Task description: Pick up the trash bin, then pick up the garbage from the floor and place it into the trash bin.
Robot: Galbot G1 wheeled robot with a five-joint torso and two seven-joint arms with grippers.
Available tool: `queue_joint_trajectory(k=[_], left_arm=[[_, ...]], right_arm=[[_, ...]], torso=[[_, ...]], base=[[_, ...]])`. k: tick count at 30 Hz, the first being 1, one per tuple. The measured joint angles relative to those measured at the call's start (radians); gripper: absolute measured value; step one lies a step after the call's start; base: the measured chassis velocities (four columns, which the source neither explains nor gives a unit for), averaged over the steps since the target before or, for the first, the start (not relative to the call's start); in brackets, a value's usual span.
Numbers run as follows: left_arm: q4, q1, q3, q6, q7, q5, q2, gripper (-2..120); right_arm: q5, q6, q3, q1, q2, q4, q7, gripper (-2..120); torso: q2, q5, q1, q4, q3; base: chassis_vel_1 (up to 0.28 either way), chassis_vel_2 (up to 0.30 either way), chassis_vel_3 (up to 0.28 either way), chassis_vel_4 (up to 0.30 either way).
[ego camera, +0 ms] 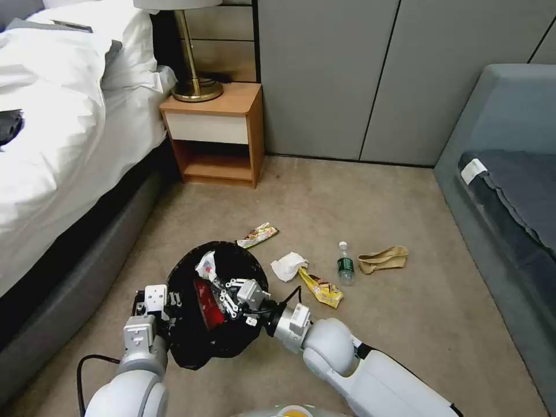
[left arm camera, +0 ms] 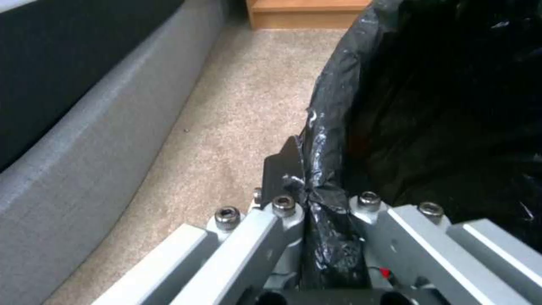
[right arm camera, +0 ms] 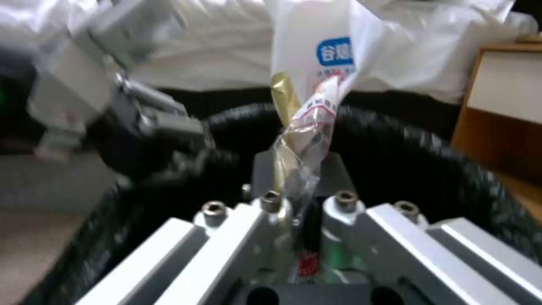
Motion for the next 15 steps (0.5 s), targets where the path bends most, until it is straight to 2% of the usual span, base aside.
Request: queue_joint_trajectory(k=[2,6,8,12,15], left_arm=[[0.0,-0.002,-0.001,0.0,0.0,0.0,0.0,1],[0.0,-0.006,-0.001,0.0,0.0,-0.001,0.0,1],[0.001,-0.009,0.001,0.0,0.0,-0.001,-0.002,1],[0.001,-0.01,0.002,0.0,0.0,-0.001,-0.003,1],[0.002,-0.011,0.002,0.0,0.0,-0.001,-0.004,1]], right_arm=[[-0.003,-0.001,0.005,-0.003,-0.003,-0.003,0.001,14],[-0.003,-0.003,0.007,-0.008,-0.008,-0.002,0.002,23],[-0.004,-0.005,0.008,-0.011,-0.009,0.001,0.003,35],[-0.005,-0.006,0.009,-0.013,-0.009,0.002,0.004,44],[-0.006,-0.008,0.01,-0.016,-0.012,0.008,0.004,58]], torso=[[0.0,0.0,0.0,-0.0001,0.0],[0.0,0.0,0.0,-0.0001,0.0],[0.0,0.0,0.0,-0.0001,0.0],[0.0,0.0,0.0,-0.0001,0.0],[0.0,0.0001,0.0,-0.0001,0.0]], base=[[0.0,0.0,0.0,0.0],[0.0,0.0,0.0,0.0],[0.0,0.0,0.0,0.0],[0.0,0.0,0.0,0.0],[0.0,0.0,0.0,0.0]])
